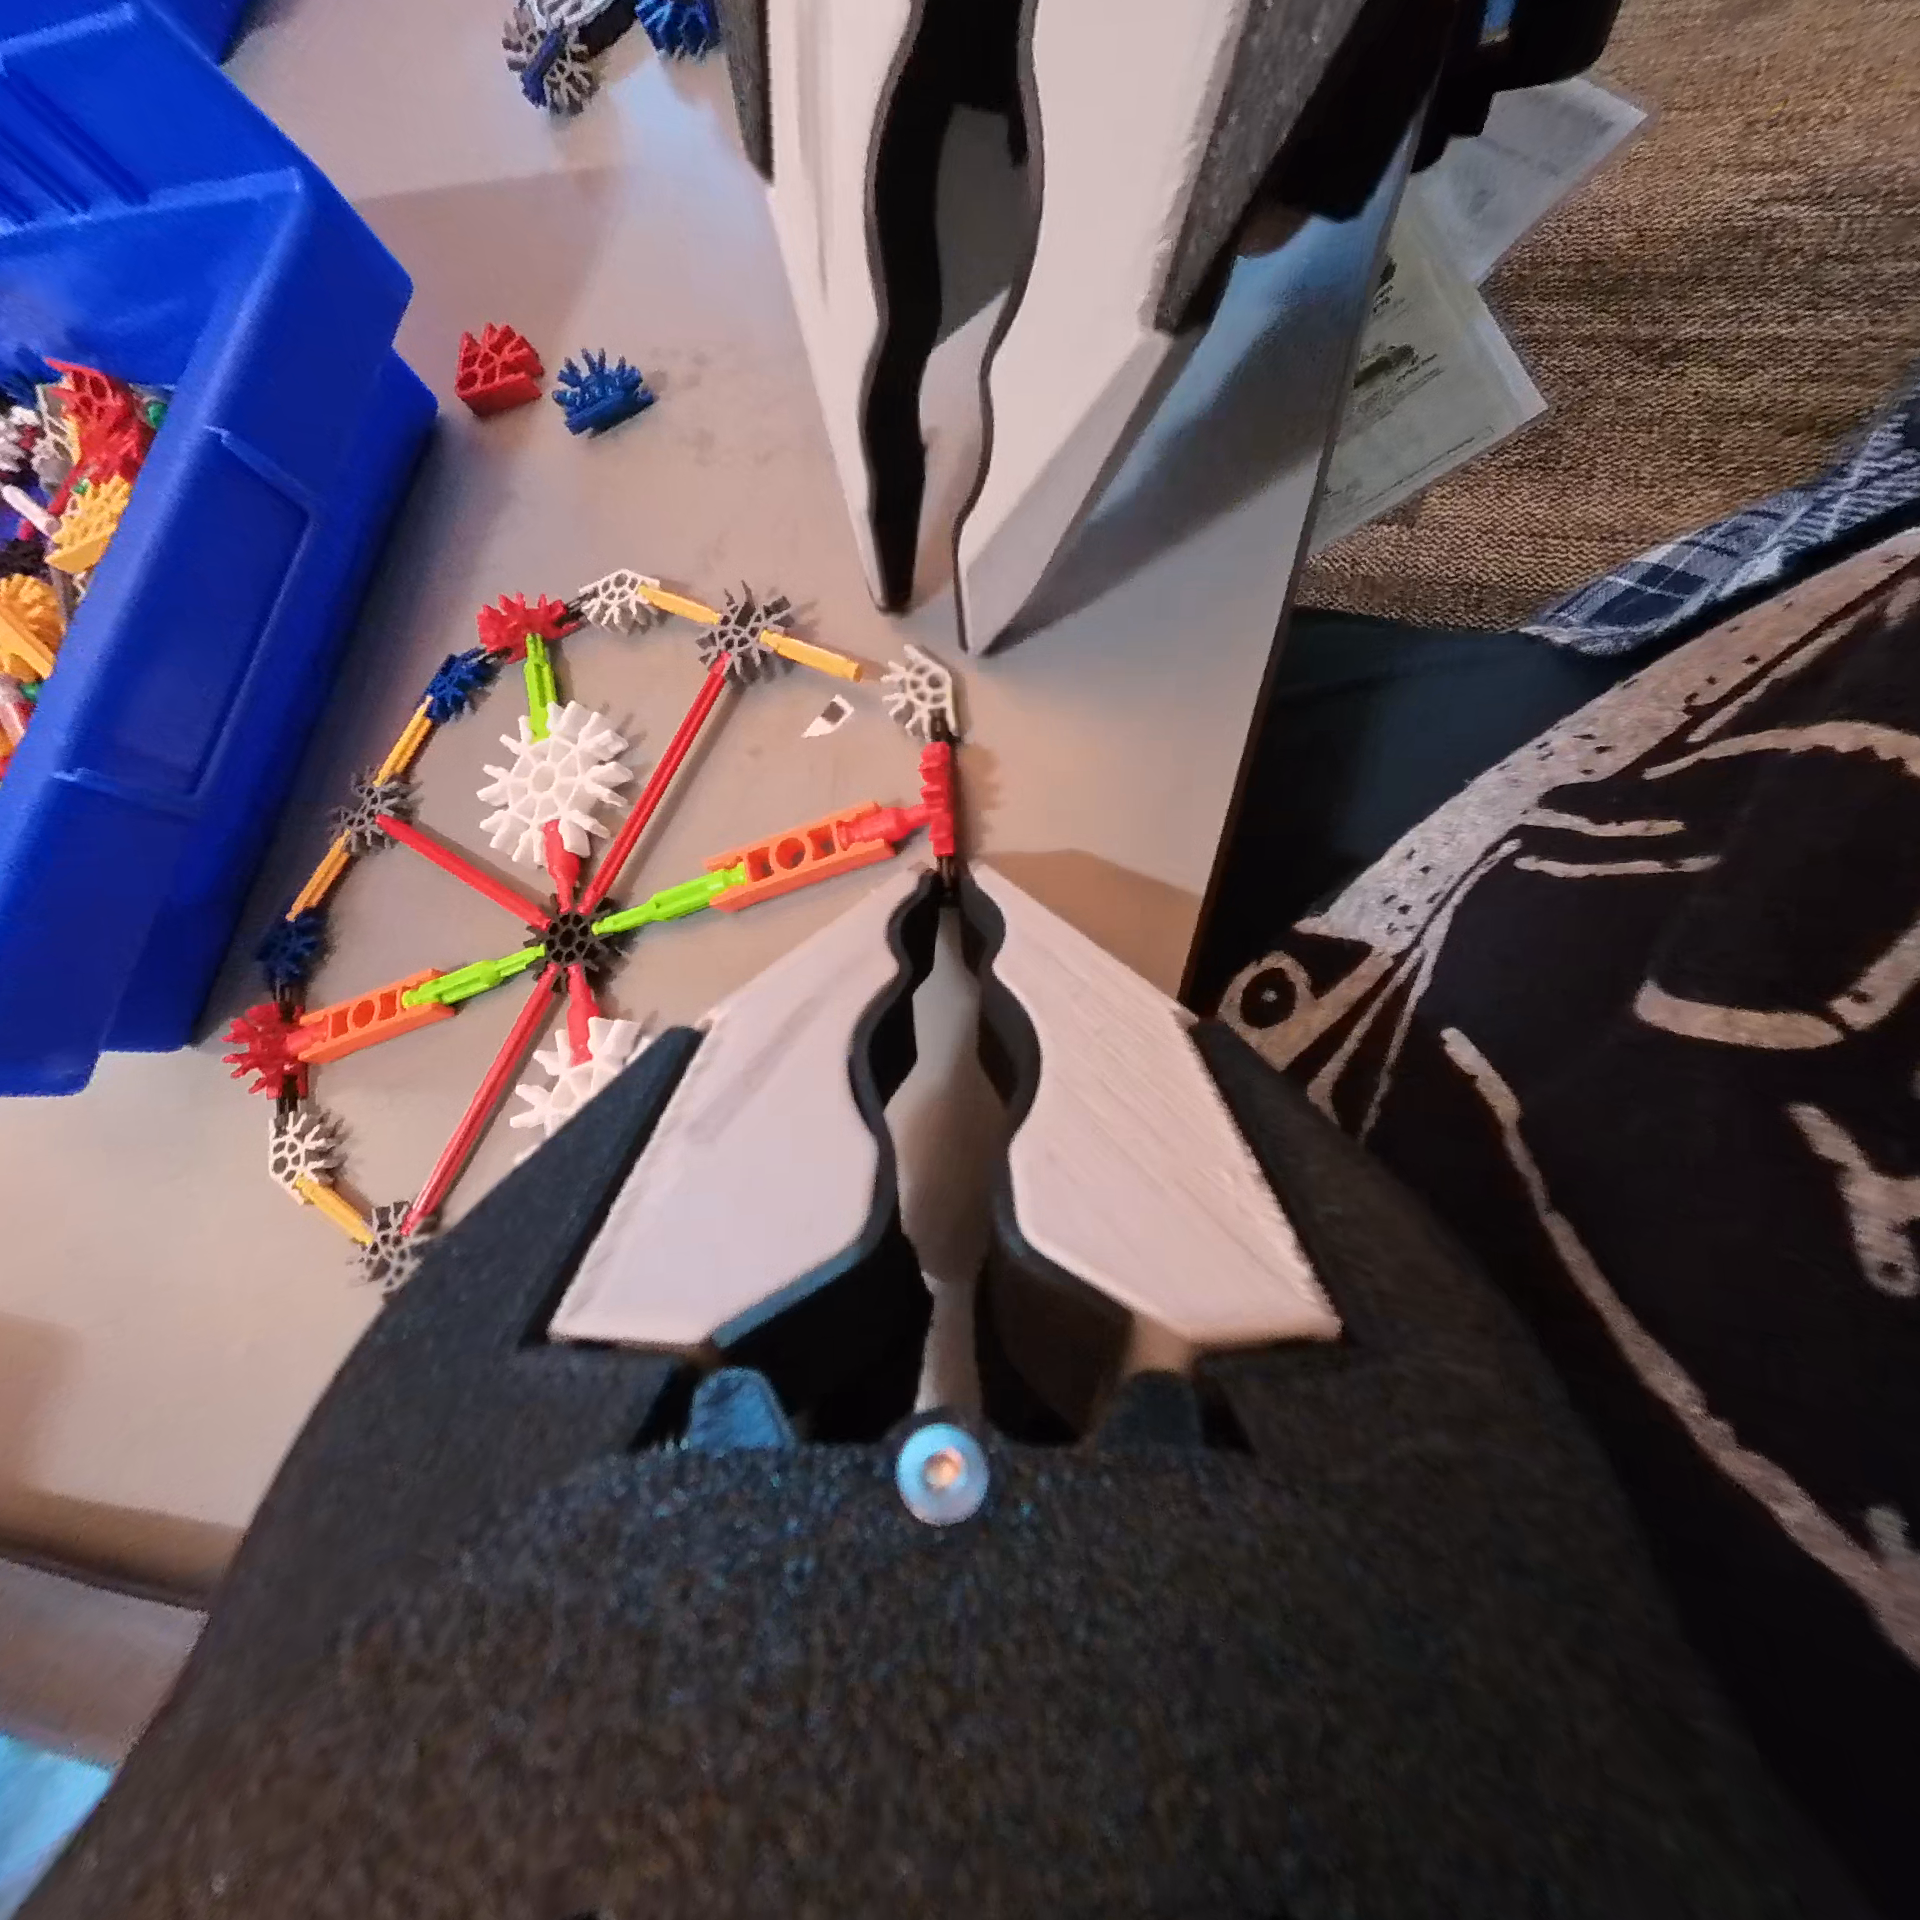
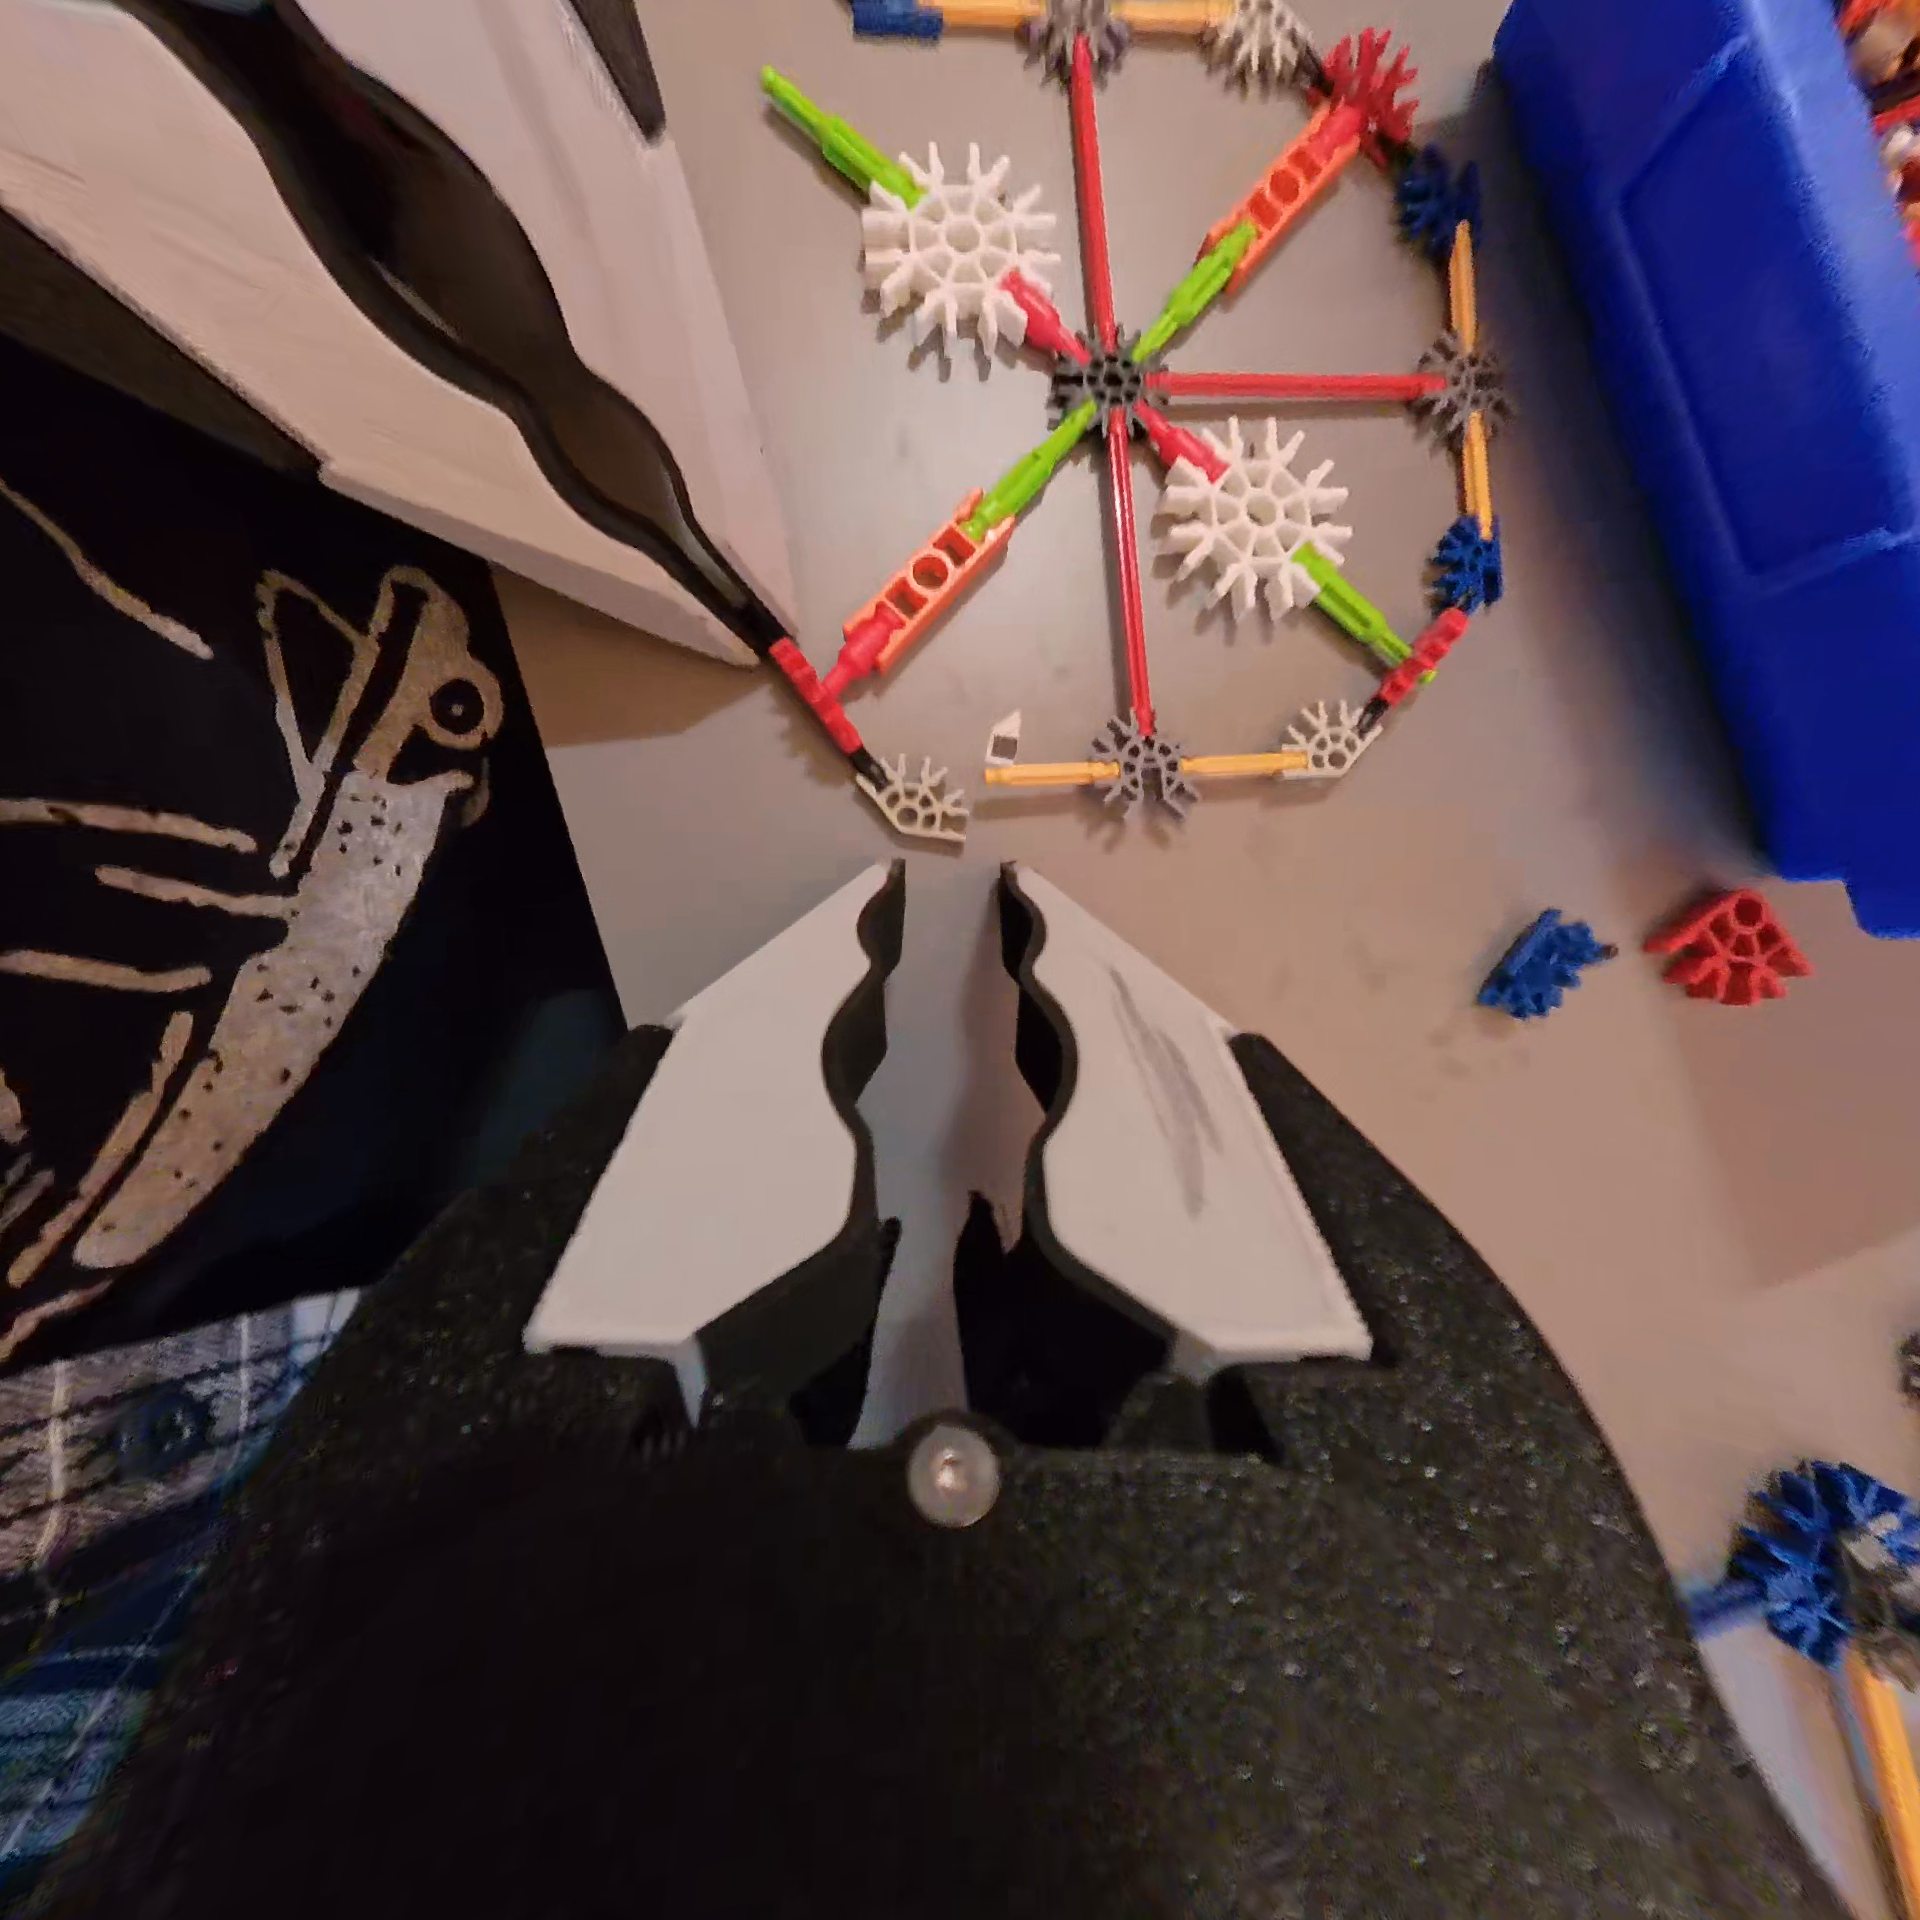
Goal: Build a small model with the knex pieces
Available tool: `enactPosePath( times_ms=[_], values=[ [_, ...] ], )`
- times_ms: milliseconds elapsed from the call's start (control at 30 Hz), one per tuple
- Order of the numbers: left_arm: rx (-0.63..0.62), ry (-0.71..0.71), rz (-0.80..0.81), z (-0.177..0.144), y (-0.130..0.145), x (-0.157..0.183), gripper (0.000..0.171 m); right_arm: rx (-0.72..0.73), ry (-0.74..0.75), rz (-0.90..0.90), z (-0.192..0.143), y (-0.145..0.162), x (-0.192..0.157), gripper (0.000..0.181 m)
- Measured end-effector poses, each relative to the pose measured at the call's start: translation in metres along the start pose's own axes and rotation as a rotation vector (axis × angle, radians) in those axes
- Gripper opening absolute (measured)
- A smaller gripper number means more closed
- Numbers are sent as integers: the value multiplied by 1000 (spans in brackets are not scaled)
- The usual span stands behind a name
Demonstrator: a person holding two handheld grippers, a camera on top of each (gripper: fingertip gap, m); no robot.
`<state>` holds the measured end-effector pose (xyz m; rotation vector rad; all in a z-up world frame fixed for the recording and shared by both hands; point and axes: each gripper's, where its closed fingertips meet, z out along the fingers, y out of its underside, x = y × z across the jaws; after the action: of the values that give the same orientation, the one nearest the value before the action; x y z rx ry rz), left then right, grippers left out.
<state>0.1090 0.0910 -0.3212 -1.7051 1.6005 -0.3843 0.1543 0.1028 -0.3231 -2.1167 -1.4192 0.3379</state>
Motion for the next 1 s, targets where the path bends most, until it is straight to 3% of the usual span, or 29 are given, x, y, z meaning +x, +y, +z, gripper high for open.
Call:
enactPosePath(
  times_ms=[367,500,567,733,1000],
  values=[
    [-15,-17,-69,-3,5,-4,3,45,-1,-5,8,-11,-1,8],
    [7,-16,-88,-5,2,-4,20,55,20,-4,10,-13,0,5],
    [7,-20,-88,-5,2,-5,21,51,27,-13,10,-13,0,5],
    [-4,-35,-82,-4,2,-7,3,61,28,-12,11,-15,-1,5],
    [-4,-42,-78,-4,4,-7,0,77,13,-18,5,-16,2,8]
  ],
)
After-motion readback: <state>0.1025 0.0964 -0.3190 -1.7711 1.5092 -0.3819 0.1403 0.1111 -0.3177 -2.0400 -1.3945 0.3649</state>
